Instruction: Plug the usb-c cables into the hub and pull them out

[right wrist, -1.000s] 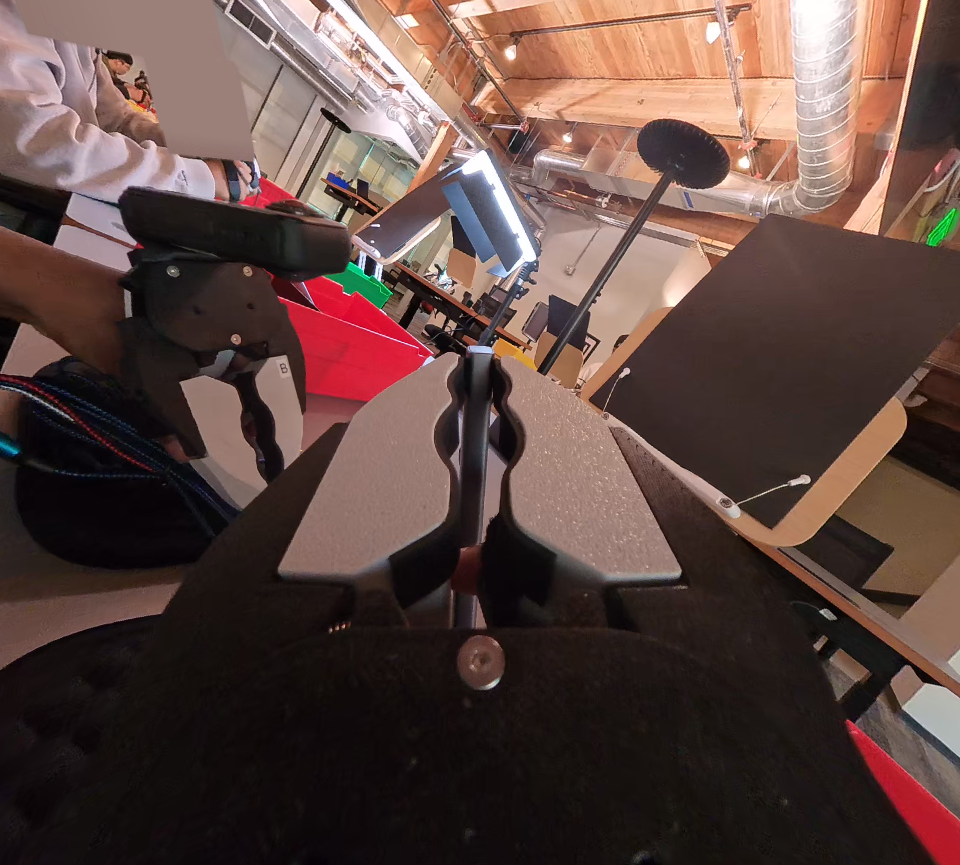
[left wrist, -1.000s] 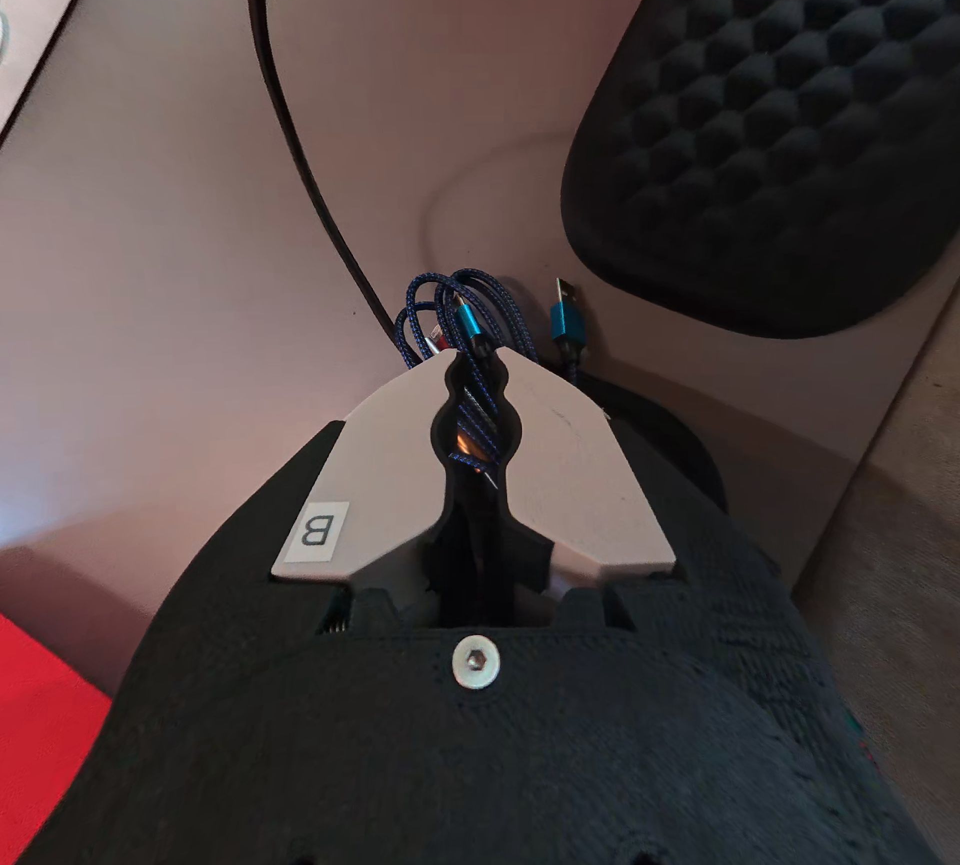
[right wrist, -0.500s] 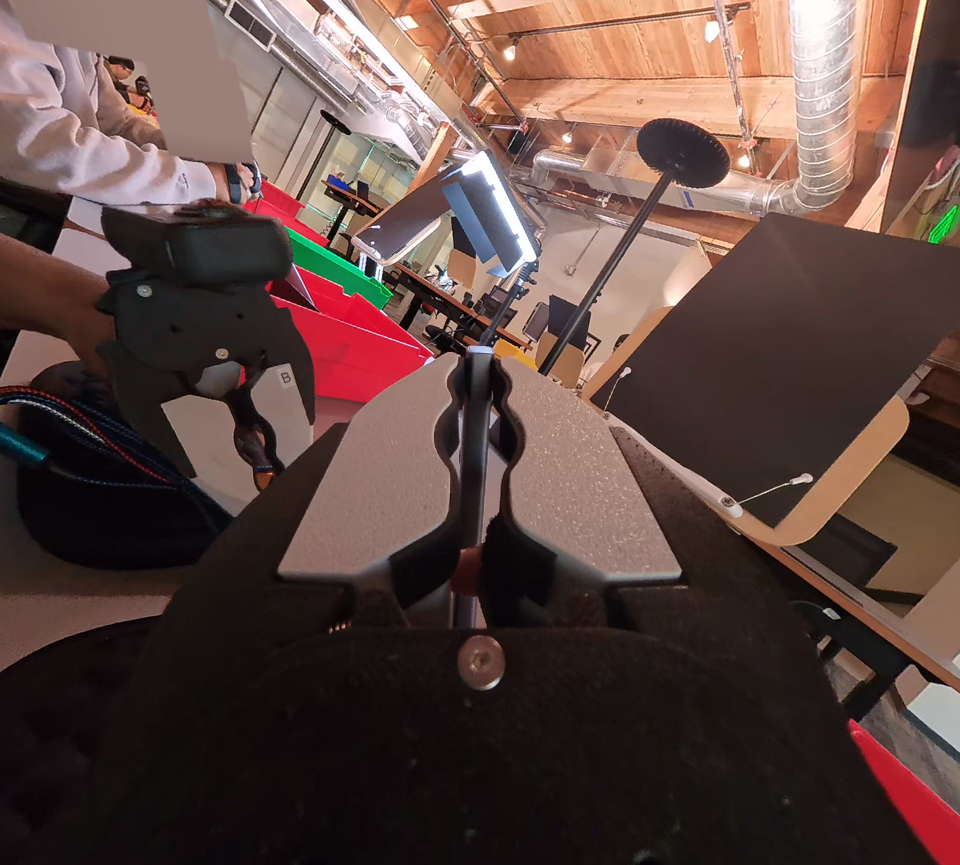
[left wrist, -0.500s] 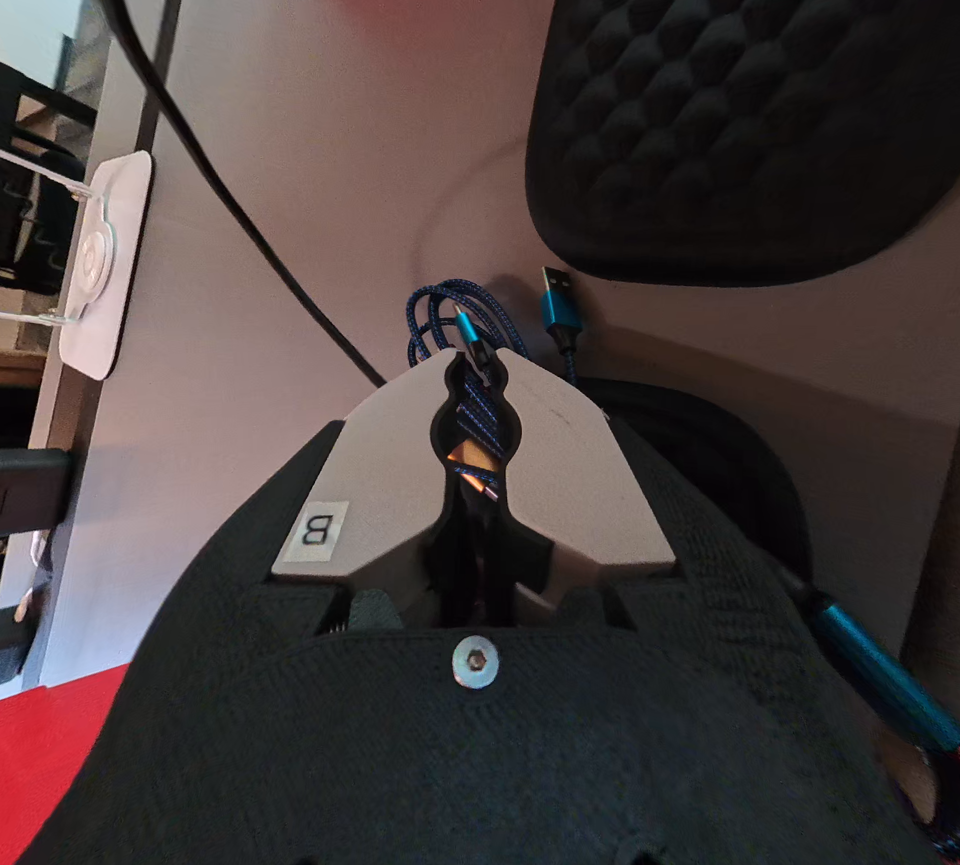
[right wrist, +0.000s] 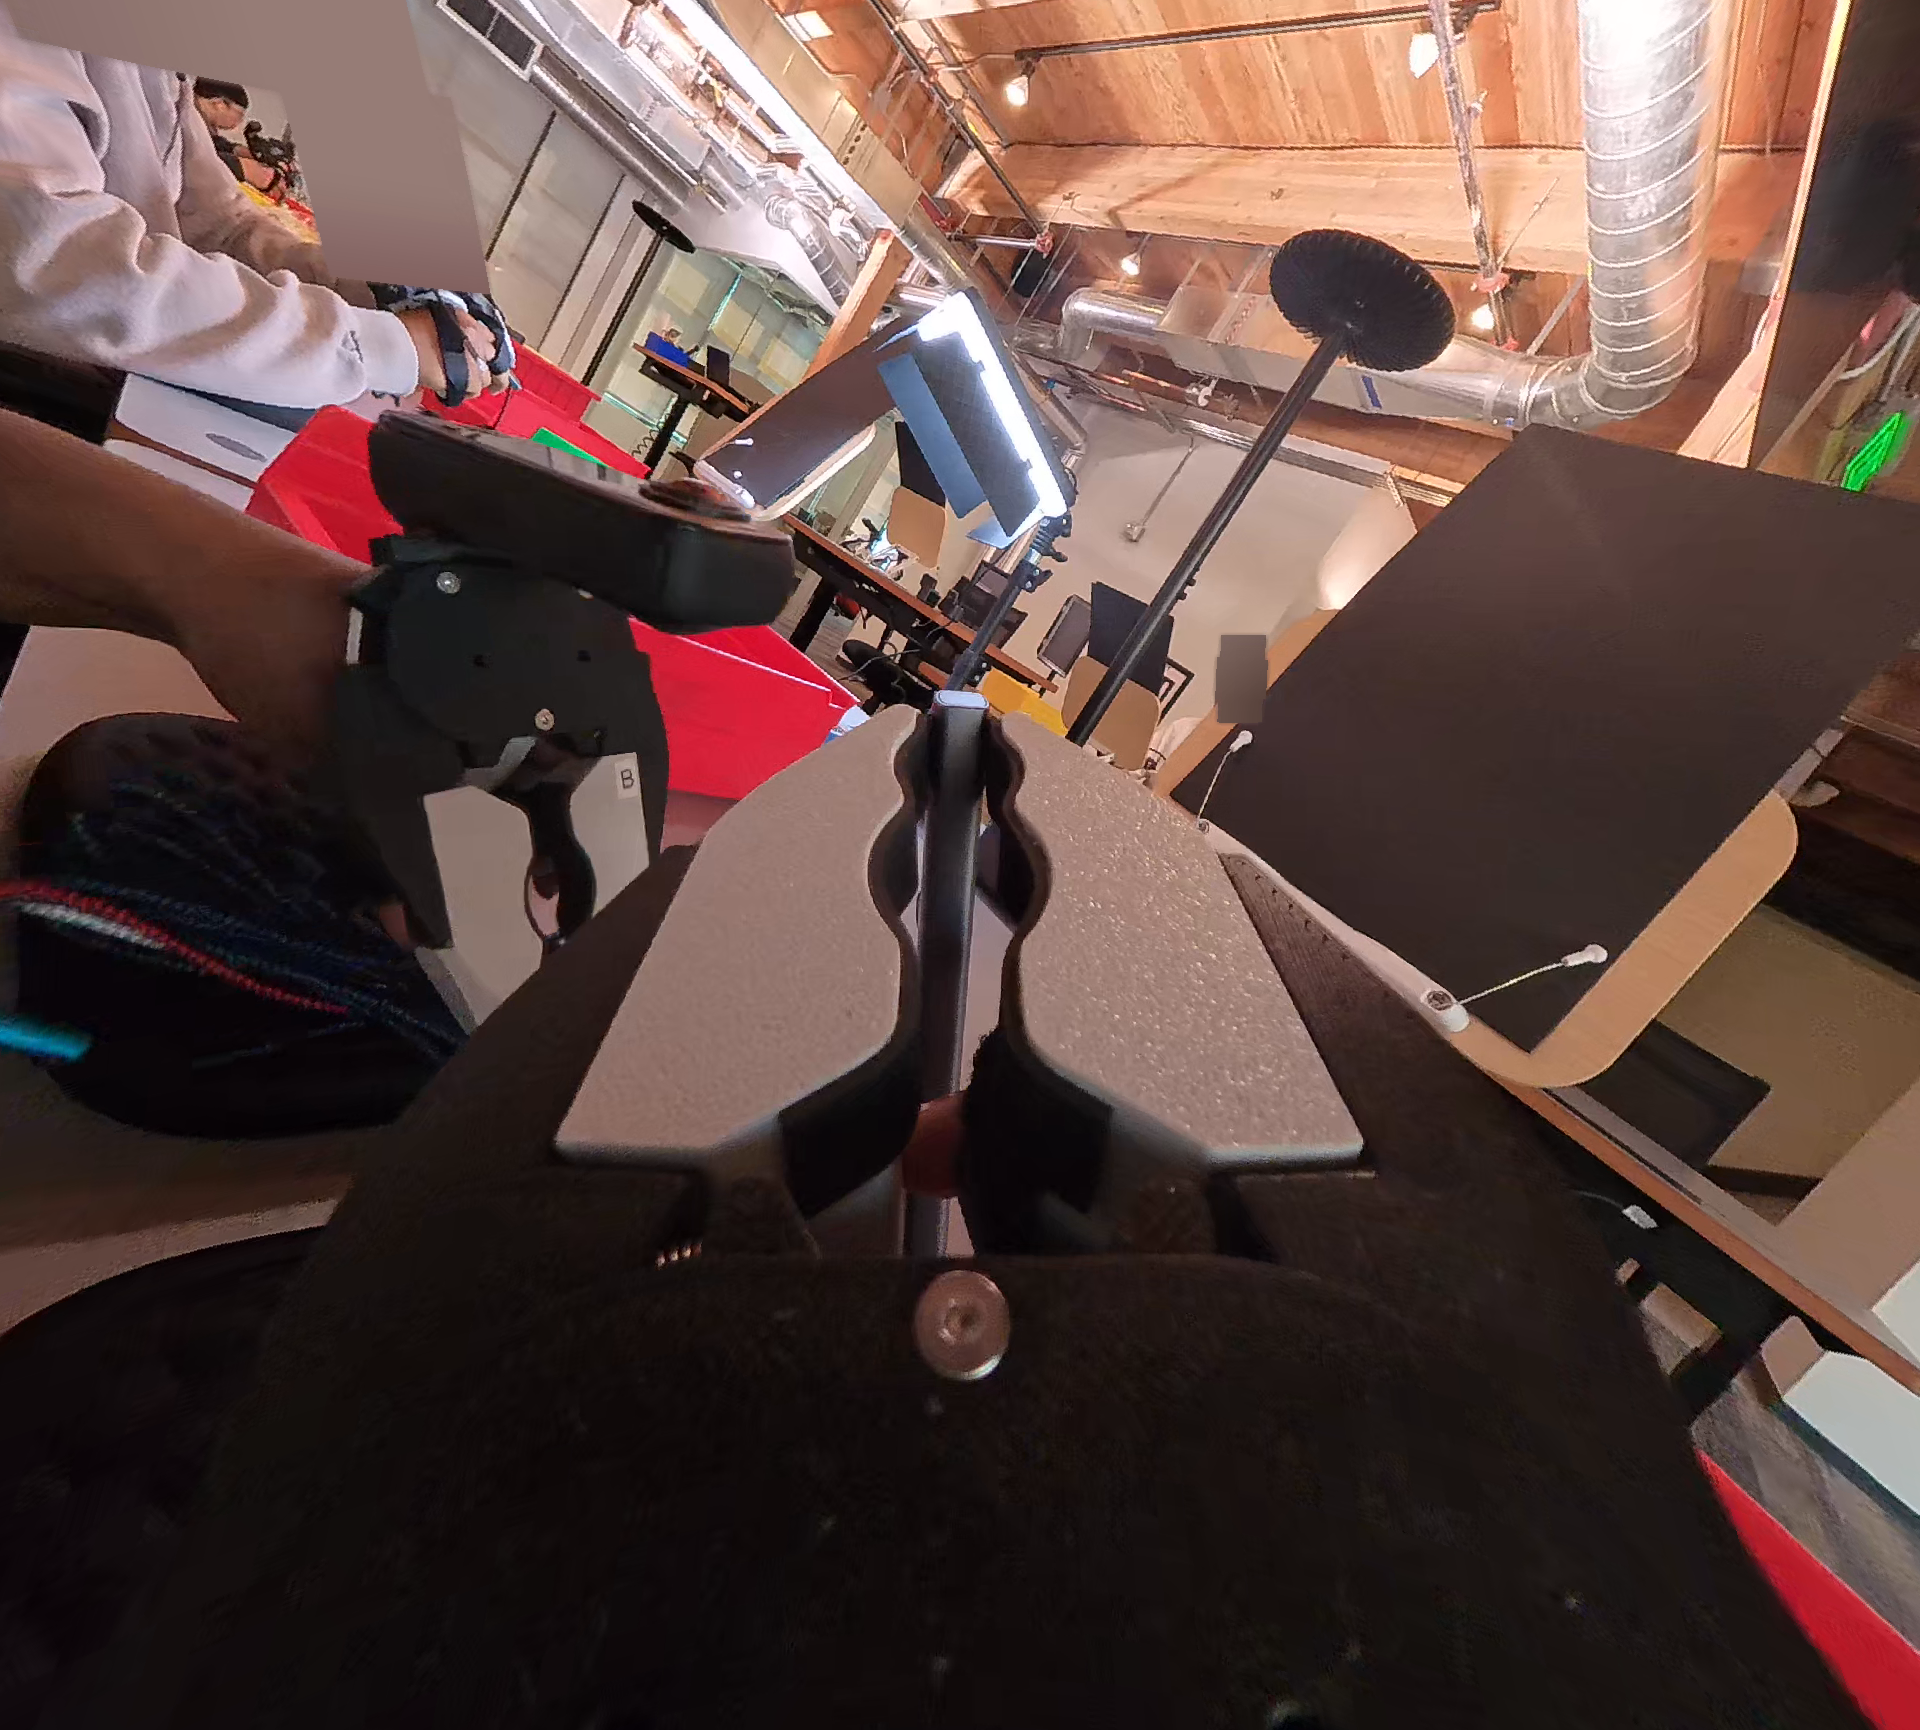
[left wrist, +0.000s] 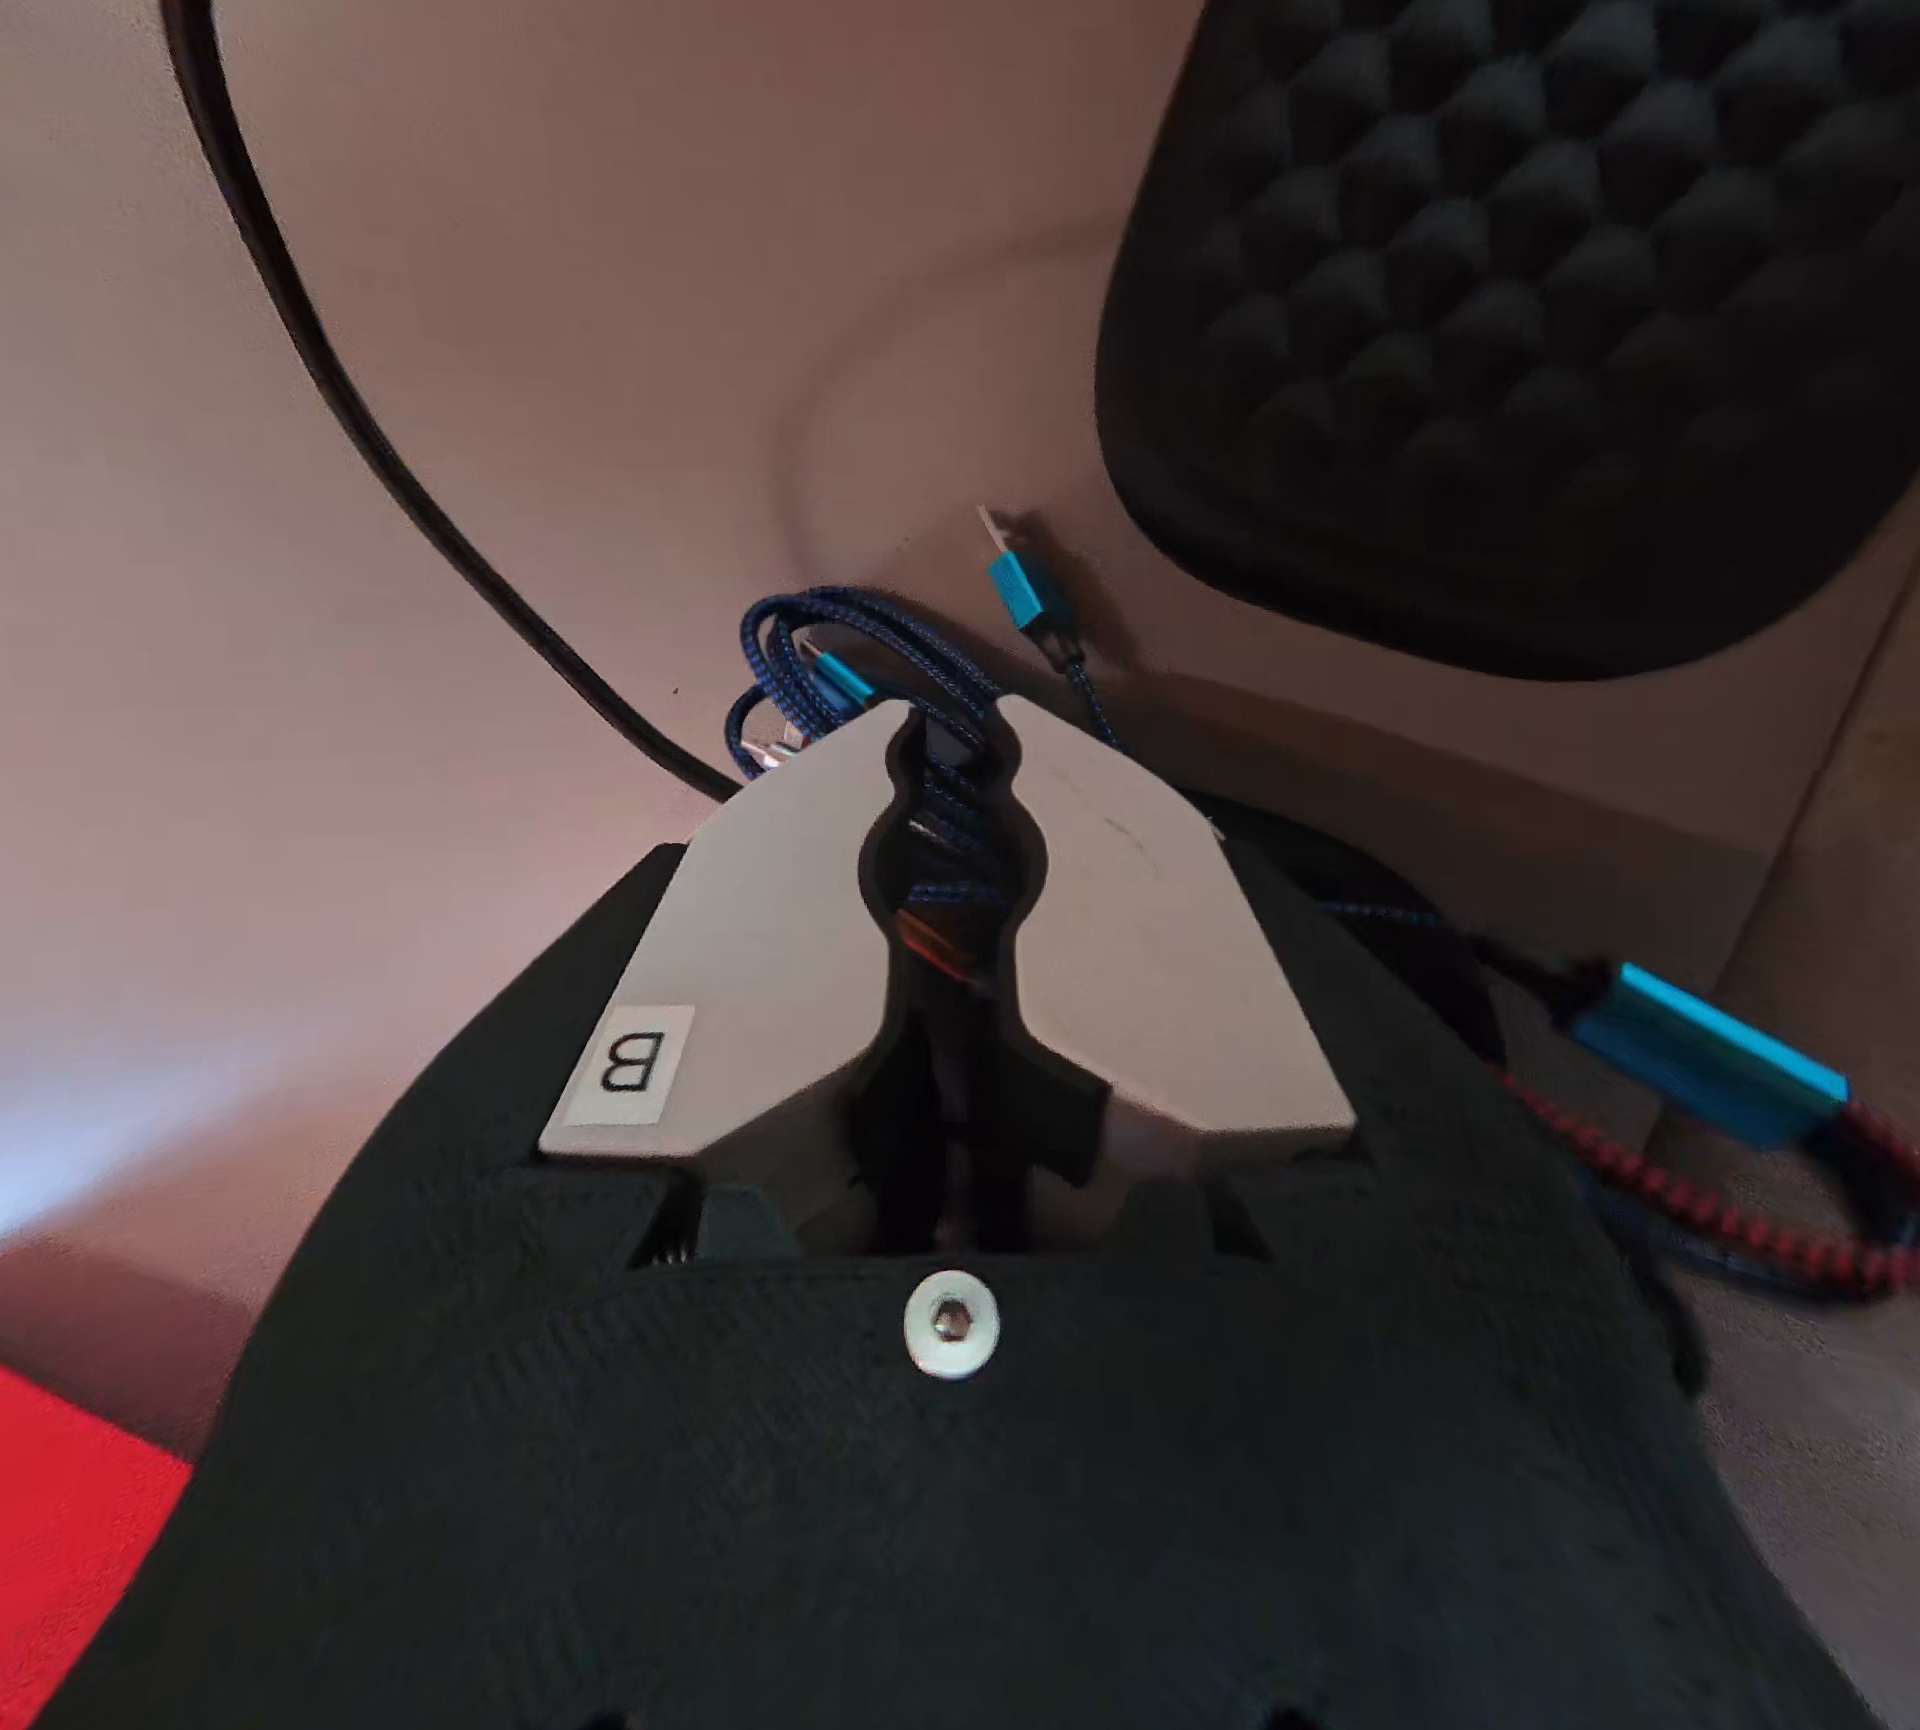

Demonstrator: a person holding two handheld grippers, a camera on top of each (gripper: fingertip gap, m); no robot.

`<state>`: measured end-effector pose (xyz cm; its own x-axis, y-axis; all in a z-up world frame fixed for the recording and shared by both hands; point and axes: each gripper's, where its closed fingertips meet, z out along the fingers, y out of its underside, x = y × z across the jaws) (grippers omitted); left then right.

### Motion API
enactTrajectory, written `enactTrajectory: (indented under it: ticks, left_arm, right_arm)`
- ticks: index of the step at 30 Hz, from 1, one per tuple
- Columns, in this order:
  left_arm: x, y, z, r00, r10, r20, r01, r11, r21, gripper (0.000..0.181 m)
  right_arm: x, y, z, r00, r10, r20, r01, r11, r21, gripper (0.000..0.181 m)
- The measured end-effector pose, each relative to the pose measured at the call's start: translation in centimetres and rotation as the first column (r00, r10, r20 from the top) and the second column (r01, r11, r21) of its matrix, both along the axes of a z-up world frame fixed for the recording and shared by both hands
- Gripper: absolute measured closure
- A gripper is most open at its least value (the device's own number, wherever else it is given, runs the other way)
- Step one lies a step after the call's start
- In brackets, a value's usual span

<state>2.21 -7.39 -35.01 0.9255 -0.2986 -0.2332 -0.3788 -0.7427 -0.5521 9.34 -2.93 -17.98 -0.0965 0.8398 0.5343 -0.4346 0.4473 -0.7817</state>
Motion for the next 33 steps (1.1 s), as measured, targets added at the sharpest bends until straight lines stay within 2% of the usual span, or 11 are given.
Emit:
enactTrajectory:
  ticks: [3, 7, 11, 13, 15, 18, 21, 23, 25, 30, 33]
  left_arm:
    - [-0.7, -0.1, 0.4, 0.999, 0.029, -0.025, -0.028, 0.999, 0.036, 0.161]
    - [-0.3, -0.2, -0.1, 0.999, 0.027, -0.018, -0.027, 1.000, 0.002, 0.167]
    - [-1.2, 0.1, -0.1, 0.990, 0.084, -0.110, -0.087, 0.996, -0.029, 0.161]
    - [-1.0, 0.4, 0.3, 0.990, 0.061, -0.129, -0.061, 0.998, 0.010, 0.158]
    - [-0.5, 0.5, 1.1, 0.996, 0.059, -0.063, -0.055, 0.997, 0.063, 0.157]
    - [-1.7, 0.1, 3.1, 0.992, 0.108, -0.065, -0.095, 0.980, 0.176, 0.156]
    - [-2.3, -0.9, 5.1, 0.990, 0.132, -0.050, -0.114, 0.955, 0.274, 0.156]
    - [-2.7, -1.6, 6.3, 0.988, 0.151, -0.028, -0.133, 0.932, 0.338, 0.156]
    - [-3.1, -2.3, 7.0, 0.985, 0.171, 0.002, -0.158, 0.910, 0.384, 0.156]
    - [-1.9, -3.7, 6.3, 0.986, 0.122, 0.115, -0.156, 0.921, 0.357, 0.155]
    - [0.3, -4.0, 5.2, 0.962, 0.041, 0.271, -0.125, 0.946, 0.299, 0.155]
  right_arm:
    - [-0.1, 0.1, -0.1, 1.000, 0.005, 0.003, -0.005, 1.000, -0.008, 0.172]
    - [-0.2, 0.1, -0.3, 1.000, 0.002, 0.002, -0.002, 1.000, -0.007, 0.172]
    - [0.0, 0.1, -0.1, 1.000, -0.001, -0.003, 0.001, 1.000, -0.005, 0.172]
    - [0.0, 0.3, -0.1, 1.000, 0.001, -0.003, -0.001, 1.000, -0.008, 0.172]
    - [-0.1, 0.5, -0.6, 1.000, -0.001, 0.020, 0.001, 1.000, 0.010, 0.172]
    - [-0.7, 1.3, -3.8, 0.985, -0.044, 0.168, 0.015, 0.986, 0.167, 0.172]
    - [-1.6, 1.6, -9.0, 0.896, -0.155, 0.417, -0.018, 0.924, 0.382, 0.172]
    - [-2.0, 1.9, -12.4, 0.762, -0.245, 0.600, -0.044, 0.904, 0.425, 0.171]
    - [-2.5, 1.7, -13.5, 0.676, -0.277, 0.682, -0.026, 0.917, 0.398, 0.147]
    - [-3.4, 0.6, -9.1, 0.767, -0.178, 0.617, 0.066, 0.978, 0.199, 0.102]
    - [-3.0, 0.0, -6.3, 0.801, -0.082, 0.593, 0.076, 0.996, 0.036, 0.105]
